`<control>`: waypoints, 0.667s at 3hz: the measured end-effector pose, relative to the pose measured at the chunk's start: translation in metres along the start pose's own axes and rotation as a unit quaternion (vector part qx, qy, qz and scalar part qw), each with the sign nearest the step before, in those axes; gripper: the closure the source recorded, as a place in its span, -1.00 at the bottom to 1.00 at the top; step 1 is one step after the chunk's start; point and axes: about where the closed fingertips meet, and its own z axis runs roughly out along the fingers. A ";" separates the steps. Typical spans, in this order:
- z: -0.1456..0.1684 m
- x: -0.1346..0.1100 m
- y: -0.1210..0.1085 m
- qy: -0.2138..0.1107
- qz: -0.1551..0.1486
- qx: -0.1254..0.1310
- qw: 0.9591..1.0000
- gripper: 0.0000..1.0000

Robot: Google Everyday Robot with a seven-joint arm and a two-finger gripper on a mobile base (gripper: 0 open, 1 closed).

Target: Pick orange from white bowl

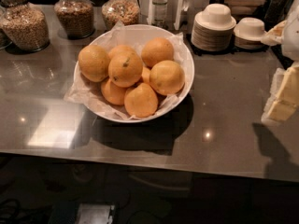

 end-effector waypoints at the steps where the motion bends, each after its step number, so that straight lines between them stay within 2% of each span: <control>1: 0.000 0.000 0.000 0.000 0.000 0.000 1.000 -1.00; 2: -0.001 -0.004 -0.001 -0.008 -0.002 0.002 1.000 -1.00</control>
Offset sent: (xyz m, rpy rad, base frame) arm 0.0021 0.0066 -0.0004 0.0326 0.0018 0.0174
